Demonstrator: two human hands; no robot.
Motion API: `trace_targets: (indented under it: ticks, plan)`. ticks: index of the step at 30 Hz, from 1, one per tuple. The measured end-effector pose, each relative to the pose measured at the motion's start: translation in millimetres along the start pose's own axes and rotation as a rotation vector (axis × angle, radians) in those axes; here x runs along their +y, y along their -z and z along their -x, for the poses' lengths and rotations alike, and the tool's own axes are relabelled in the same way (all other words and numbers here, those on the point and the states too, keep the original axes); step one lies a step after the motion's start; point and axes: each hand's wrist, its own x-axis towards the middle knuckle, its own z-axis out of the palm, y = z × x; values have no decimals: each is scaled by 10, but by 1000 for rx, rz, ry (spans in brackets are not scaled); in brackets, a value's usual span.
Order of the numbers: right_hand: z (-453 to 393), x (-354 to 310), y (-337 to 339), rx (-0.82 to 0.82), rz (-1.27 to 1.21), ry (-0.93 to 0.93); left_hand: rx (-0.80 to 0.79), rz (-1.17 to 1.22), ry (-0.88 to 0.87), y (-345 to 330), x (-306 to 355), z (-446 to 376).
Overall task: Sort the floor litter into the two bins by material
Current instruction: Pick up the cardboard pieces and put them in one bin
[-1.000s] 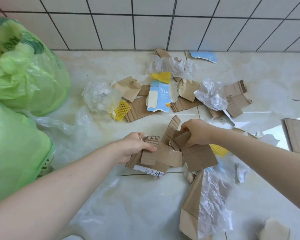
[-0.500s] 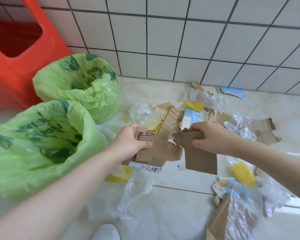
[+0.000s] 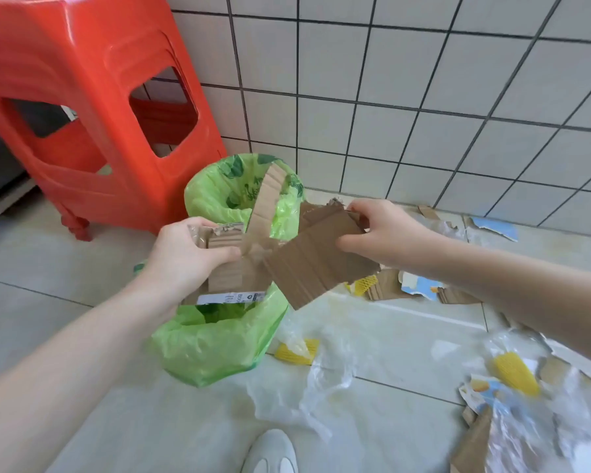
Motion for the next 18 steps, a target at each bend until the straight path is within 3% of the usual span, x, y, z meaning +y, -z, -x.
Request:
trace_targets:
  ticks: [7, 18]
  plan:
    - [-396, -513, -531, 60, -166, -36, 149, -63, 91, 461, -320, -134]
    - [-665, -599, -1275, -44, 81, -113, 94, -172, 183, 125, -853, -425]
